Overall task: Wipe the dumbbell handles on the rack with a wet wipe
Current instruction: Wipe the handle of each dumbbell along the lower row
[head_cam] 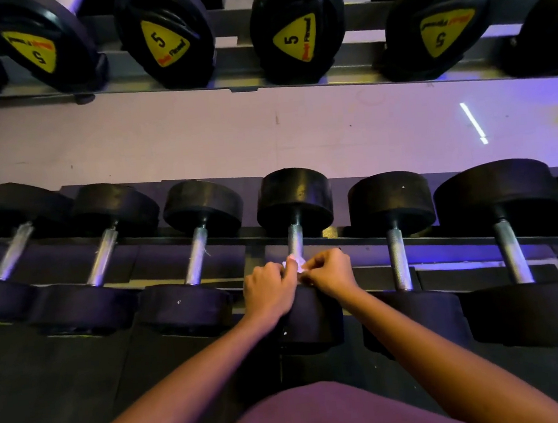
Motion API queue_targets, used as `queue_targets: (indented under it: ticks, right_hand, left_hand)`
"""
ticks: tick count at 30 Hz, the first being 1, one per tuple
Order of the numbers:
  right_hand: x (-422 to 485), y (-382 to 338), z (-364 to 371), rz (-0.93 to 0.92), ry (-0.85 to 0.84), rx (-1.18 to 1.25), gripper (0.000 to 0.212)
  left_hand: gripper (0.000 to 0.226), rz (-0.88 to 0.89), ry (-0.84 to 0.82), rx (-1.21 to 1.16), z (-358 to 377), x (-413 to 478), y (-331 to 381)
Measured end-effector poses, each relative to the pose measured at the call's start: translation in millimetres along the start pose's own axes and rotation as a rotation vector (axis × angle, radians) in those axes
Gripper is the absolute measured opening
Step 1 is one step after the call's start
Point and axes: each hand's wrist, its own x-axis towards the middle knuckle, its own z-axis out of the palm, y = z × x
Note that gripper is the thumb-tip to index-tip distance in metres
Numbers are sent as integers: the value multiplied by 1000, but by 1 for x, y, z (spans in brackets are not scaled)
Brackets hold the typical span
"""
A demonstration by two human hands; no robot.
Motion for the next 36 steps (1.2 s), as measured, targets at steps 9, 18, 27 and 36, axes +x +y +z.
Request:
queue_targets:
  ticks: [9, 18, 27, 36]
  right_hand:
    - [51, -41, -3, -69, 210, 24, 9]
    - [29, -17, -1, -37, 91, -32, 11]
    - [24, -20, 0, -42, 122, 26, 11]
    - [42, -41, -5, -59, 159, -23, 3]
  left_hand:
    - [62, 1, 9, 24, 2, 2, -1]
    - [59, -17, 38, 6, 4, 2, -2]
    - [59, 0, 31, -12, 7, 5, -4]
    - [58, -6, 38, -58, 6, 3, -4]
